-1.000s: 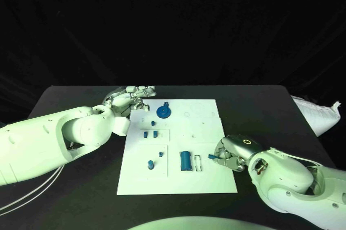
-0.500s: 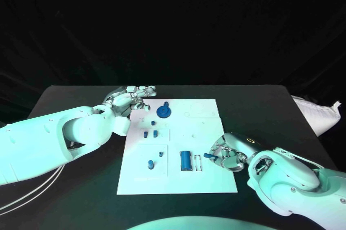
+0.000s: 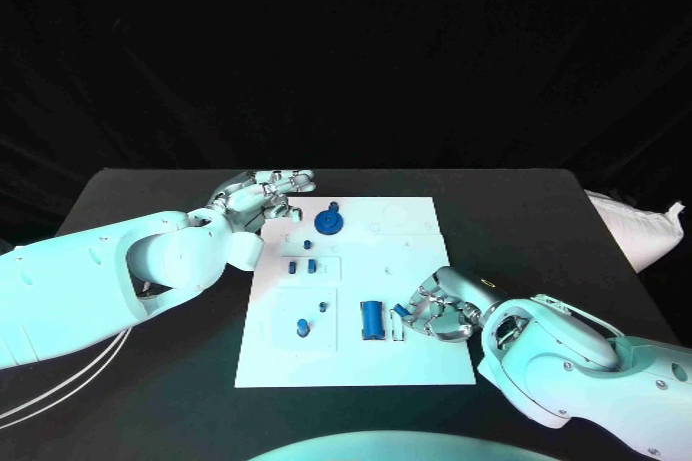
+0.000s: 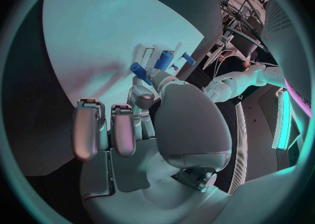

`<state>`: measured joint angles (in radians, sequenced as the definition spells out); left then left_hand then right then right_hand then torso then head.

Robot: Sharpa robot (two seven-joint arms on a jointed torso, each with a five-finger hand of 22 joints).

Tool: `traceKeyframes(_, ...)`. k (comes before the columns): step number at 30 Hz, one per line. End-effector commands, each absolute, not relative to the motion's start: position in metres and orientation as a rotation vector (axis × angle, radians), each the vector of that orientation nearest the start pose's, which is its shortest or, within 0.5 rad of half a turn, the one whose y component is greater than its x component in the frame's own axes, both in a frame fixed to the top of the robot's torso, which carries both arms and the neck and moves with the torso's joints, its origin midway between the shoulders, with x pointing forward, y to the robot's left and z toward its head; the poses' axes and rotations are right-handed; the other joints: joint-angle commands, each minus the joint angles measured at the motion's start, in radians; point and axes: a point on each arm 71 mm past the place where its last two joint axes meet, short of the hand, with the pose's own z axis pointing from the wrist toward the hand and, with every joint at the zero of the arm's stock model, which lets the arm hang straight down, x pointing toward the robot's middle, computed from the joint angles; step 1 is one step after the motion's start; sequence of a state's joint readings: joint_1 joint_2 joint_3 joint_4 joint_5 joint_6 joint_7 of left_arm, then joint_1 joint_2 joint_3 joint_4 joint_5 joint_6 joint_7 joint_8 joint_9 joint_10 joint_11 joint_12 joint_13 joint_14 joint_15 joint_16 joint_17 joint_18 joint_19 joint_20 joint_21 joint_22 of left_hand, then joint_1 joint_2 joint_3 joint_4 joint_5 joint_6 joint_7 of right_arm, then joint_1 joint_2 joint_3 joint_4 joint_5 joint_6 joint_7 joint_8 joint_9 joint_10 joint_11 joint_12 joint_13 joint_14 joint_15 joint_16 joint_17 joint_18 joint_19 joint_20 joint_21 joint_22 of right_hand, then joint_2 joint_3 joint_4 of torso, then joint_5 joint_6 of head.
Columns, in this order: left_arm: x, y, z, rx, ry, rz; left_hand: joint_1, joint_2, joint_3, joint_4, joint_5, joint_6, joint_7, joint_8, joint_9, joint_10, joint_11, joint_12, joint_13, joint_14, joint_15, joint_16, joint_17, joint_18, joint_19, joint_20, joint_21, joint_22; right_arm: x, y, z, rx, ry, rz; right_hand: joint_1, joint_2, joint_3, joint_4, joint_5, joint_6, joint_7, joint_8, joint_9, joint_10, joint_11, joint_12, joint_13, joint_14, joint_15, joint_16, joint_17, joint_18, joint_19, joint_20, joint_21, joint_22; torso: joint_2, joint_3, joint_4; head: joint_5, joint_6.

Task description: Assemble the parts on the task board

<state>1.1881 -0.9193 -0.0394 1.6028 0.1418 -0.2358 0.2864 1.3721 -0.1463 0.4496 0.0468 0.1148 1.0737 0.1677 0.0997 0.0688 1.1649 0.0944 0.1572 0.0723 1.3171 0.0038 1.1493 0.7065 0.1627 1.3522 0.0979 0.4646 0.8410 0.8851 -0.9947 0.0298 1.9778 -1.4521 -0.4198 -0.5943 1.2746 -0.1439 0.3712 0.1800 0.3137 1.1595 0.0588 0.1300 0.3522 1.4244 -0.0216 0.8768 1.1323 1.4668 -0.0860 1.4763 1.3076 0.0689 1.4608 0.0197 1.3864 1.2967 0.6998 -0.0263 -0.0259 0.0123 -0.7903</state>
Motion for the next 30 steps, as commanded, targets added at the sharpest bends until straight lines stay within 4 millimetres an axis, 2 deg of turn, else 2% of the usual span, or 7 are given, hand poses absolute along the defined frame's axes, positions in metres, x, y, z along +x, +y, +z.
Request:
traceKeyframes(1, 0.470, 0.217, -0.186, -1.335, 1.524, -1.619, -0.003, 0.009, -0.005, -0.001, -0.003, -0.007, 0.000, 0.006, 0.000, -0.008, -0.001, 0.004, -0.001, -0.006, 0.002, 0.004, -0.002, 0.017, -0.004, 0.002, -0.007, -0.001, 0.348, -0.172, -0.251, 0.243, 2.018, 0.578, -0.027, 0.001, -0.008, 0.014, 0.020, 0.009, -0.001, -0.004, 0.000, 0.009, -0.001, 0.010, 0.005, 0.075, -0.003, 0.005, 0.103, -0.007, 0.008, -0.003, 0.009, 0.004, -0.001, -0.0005, -0.0013, 0.001, -0.001)
traceKeyframes(5, 0.469, 0.217, -0.186, -1.335, 1.527, -1.621, -0.003, 0.009, -0.005, -0.001, -0.003, -0.007, 0.000, 0.006, 0.000, -0.008, -0.001, 0.004, -0.001, -0.006, 0.002, 0.004, -0.002, 0.017, -0.004, 0.002, -0.007, -0.001, 0.349, -0.169, -0.255, 0.221, 2.051, 0.568, -0.065, 0.006, -0.038, 0.032, 0.090, 0.014, -0.003, -0.005, 0.004, 0.013, -0.002, 0.016, 0.011, 0.075, -0.004, 0.007, 0.105, -0.008, 0.009, -0.004, 0.011, 0.007, -0.001, -0.0009, -0.0006, 0.002, -0.003)
traceKeyframes(9, 0.469, 0.216, -0.186, -1.335, 1.529, -1.621, -0.003, 0.009, -0.005, -0.001, -0.003, -0.007, 0.000, 0.006, 0.000, -0.008, -0.001, 0.004, -0.001, -0.006, 0.002, 0.004, -0.002, 0.017, -0.004, 0.002, -0.007, -0.001, 0.349, -0.167, -0.257, 0.200, 2.074, 0.565, -0.077, 0.011, -0.057, 0.037, 0.109, 0.017, -0.003, -0.005, 0.007, 0.015, -0.003, 0.017, 0.012, 0.076, -0.005, 0.008, 0.108, -0.009, 0.010, -0.004, 0.012, 0.010, -0.001, 0.0008, -0.0010, 0.003, -0.004)
traceKeyframes(16, 0.469, 0.216, -0.186, -1.335, 1.535, -1.623, -0.003, 0.009, -0.005, -0.001, -0.003, -0.007, 0.000, 0.006, 0.000, -0.008, -0.001, 0.004, -0.001, -0.006, 0.002, 0.004, -0.002, 0.017, -0.004, 0.002, -0.007, -0.001, 0.347, -0.165, -0.260, 0.165, 2.116, 0.552, -0.103, 0.026, -0.089, 0.053, 0.120, 0.026, -0.007, -0.004, 0.014, 0.020, -0.005, 0.014, 0.012, 0.077, -0.006, 0.014, 0.118, -0.010, 0.013, -0.006, 0.017, 0.018, 0.000, 0.0005, -0.0012, -0.002, -0.007)
traceKeyframes(21, 0.469, 0.216, -0.186, -1.334, 1.536, -1.622, -0.002, 0.009, -0.007, -0.002, -0.003, -0.008, 0.001, 0.006, 0.000, -0.010, 0.000, 0.006, -0.002, -0.007, 0.002, 0.004, -0.004, 0.017, -0.004, 0.002, -0.007, -0.002, 0.347, -0.166, -0.261, 0.157, 2.131, 0.546, -0.106, 0.028, -0.096, 0.055, 0.123, 0.028, -0.008, -0.003, 0.015, 0.020, -0.006, 0.007, 0.007, 0.077, -0.007, 0.014, 0.117, -0.010, 0.013, -0.006, 0.017, 0.017, -0.001, 0.0005, -0.0033, 0.001, -0.007)
traceKeyframes(24, 0.469, 0.216, -0.186, -1.333, 1.538, -1.624, -0.002, 0.009, -0.007, -0.002, -0.003, -0.008, 0.001, 0.006, 0.000, -0.010, 0.000, 0.006, -0.002, -0.007, 0.002, 0.004, -0.004, 0.017, -0.004, 0.002, -0.007, -0.002, 0.348, -0.166, -0.262, 0.155, 2.135, 0.543, -0.106, 0.028, -0.096, 0.055, 0.123, 0.028, -0.008, -0.003, 0.015, 0.020, -0.006, 0.007, 0.007, 0.077, -0.007, 0.014, 0.117, -0.010, 0.013, -0.006, 0.017, 0.017, -0.002, 0.0000, -0.0010, 0.000, -0.007)
traceKeyframes(30, 0.469, 0.215, -0.186, -1.333, 1.541, -1.624, -0.002, 0.009, -0.007, -0.002, -0.003, -0.008, 0.001, 0.006, 0.000, -0.010, 0.000, 0.006, -0.002, -0.007, 0.002, 0.004, -0.004, 0.017, -0.004, 0.002, -0.007, -0.002, 0.349, -0.165, -0.262, 0.164, 2.126, 0.546, -0.108, 0.028, -0.100, 0.056, 0.125, 0.028, -0.008, -0.003, 0.016, 0.020, -0.006, 0.005, 0.006, 0.077, -0.007, 0.013, 0.116, -0.010, 0.013, -0.006, 0.017, 0.017, -0.001, 0.0003, -0.0009, 0.000, -0.005)
